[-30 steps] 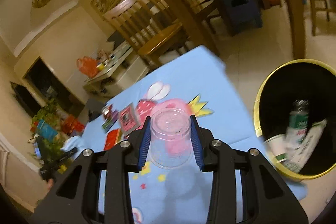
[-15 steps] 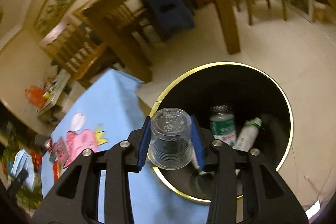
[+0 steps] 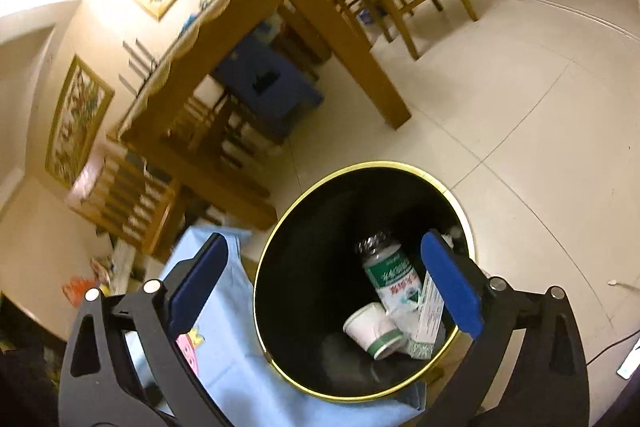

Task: Collect trash
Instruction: 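Drop the plastic cup into the bin with the right tool while the left tool carries the face mask there, then grasp the playing-card box with the right tool while the left tool grasps the red snack wrapper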

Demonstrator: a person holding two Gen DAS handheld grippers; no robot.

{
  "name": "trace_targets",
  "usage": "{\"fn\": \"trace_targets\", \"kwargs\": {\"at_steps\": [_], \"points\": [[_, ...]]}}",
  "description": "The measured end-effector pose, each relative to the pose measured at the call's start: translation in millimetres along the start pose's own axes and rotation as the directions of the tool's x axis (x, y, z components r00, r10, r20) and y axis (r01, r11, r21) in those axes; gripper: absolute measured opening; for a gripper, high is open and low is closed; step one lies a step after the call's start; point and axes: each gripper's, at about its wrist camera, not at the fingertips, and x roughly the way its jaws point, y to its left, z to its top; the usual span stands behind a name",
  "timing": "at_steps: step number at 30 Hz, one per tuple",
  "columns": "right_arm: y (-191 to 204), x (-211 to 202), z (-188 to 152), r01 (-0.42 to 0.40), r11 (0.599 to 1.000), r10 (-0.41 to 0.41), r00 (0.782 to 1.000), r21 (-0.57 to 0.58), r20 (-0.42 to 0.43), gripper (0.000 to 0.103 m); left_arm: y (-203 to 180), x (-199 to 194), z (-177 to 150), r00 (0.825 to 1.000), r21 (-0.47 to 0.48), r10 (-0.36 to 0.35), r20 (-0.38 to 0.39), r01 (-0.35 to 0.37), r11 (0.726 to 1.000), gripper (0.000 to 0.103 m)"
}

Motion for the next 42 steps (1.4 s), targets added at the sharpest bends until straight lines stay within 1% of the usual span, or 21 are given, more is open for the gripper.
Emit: {"fn": "trace_targets", "kwargs": {"at_steps": [4,5,6,8,12,14,15,16,18,20,23,25,26,28,32,34,35,36,39,40,42], "points": [[-19.7,-21.5,10.0,-0.016,0.998,0.011,0.997,0.067,0.083,0.097,-26.2,33.6,17.3,0.999,0.058,-0.035,-0.031,0.037,0.998,0.013],[-24.3,-24.5,11.7,-0.021,0.997,0.014,0.995,0.081,0.095,0.097,-30.3,38.9,19.4,0.999,0.067,-0.032,-0.030,0.034,0.997,0.020],[-29.1,-27.8,13.7,-0.024,0.995,0.014,0.995,0.093,0.103,0.097,-34.5,45.0,21.5,0.999,0.078,-0.027,-0.031,0.029,0.997,0.037],[-34.2,-30.0,15.6,-0.028,0.994,0.016,0.994,0.106,0.108,0.097,-39.1,57.1,23.3,1.000,0.098,0.001,-0.032,0.002,0.995,0.059],[-34.7,-30.1,15.9,-0.024,0.995,0.015,0.995,0.096,0.096,0.097,-28.4,67.5,18.4,0.998,0.066,-0.018,-0.063,0.023,0.998,0.060],[-28.4,-29.0,14.5,-0.020,0.997,0.014,0.996,0.072,0.089,0.097,-19.1,62.7,12.1,0.997,0.041,-0.029,-0.072,0.032,0.999,0.061],[-24.3,-28.2,13.9,-0.019,0.998,0.014,0.996,0.058,0.085,0.097,-15.4,58.4,7.9,0.997,0.040,-0.018,-0.071,0.021,0.999,0.064],[-18.1,-26.9,12.8,-0.016,0.999,0.013,0.997,0.037,0.080,0.097,-12.2,52.4,3.8,0.998,0.041,-0.005,-0.065,0.008,0.999,0.066],[-5.4,-25.5,10.2,-0.016,1.000,0.017,0.997,-0.013,0.072,0.097,-2.0,31.3,-11.9,0.999,0.042,0.018,-0.035,-0.017,0.999,0.086],[11.8,-22.1,7.3,-0.010,0.997,0.015,0.998,-0.078,0.064,0.097,7.1,11.0,-27.9,0.998,0.048,0.057,-0.007,-0.056,0.997,0.097],[49.6,-11.7,-7.3,0.010,0.971,-0.003,1.000,-0.237,0.027,0.097,22.7,-22.6,-59.2,0.992,0.089,0.123,0.019,-0.124,0.988,0.096],[77.8,-2.0,-23.9,0.023,0.938,-0.027,1.000,-0.347,-0.008,0.097,35.9,-45.5,-81.2,0.982,0.111,0.182,0.042,-0.185,0.976,0.096],[98.2,6.6,-38.5,0.017,0.906,-0.036,0.999,-0.423,-0.038,0.097,43.3,-56.4,-92.2,0.976,0.111,0.210,0.054,-0.215,0.970,0.096],[126.1,18.6,-61.5,-0.012,0.855,-0.041,0.995,-0.519,-0.090,0.097,62.4,-77.1,-114.1,0.962,0.087,0.266,0.066,-0.271,0.959,0.096],[180.7,41.4,-124.2,-0.109,0.741,-0.060,0.972,-0.663,-0.227,0.097,111.5,-115.2,-153.6,0.939,-0.030,0.340,0.059,-0.338,0.941,0.096],[210.8,46.1,-160.5,-0.191,0.689,-0.036,0.954,-0.699,-0.297,0.097,137.0,-134.0,-168.6,0.922,-0.093,0.382,0.059,-0.376,0.922,0.096],[222.4,48.2,-173.4,-0.228,0.678,-0.021,0.944,-0.698,-0.329,0.097,147.9,-141.9,-174.0,0.915,-0.121,0.400,0.061,-0.391,0.912,0.096],[238.2,53.5,-189.8,-0.276,0.670,-0.008,0.926,-0.689,-0.378,0.097,159.3,-150.7,-181.4,0.907,-0.149,0.417,0.063,-0.404,0.902,0.096],[281.2,74.4,-222.2,-0.395,0.667,0.020,0.857,-0.631,-0.515,0.096,195.1,-172.0,-197.9,0.886,-0.238,0.459,0.059,-0.434,0.869,0.096],[294.5,78.4,-231.0,-0.415,0.659,0.021,0.844,-0.628,-0.535,0.095,207.7,-179.3,-204.8,0.880,-0.269,0.471,0.057,-0.441,0.856,0.096],[324.1,87.1,-248.7,-0.425,0.622,0.006,0.842,-0.657,-0.539,0.079,223.3,-189.3,-214.5,0.872,-0.313,0.486,0.057,-0.447,0.838,0.096]]}}
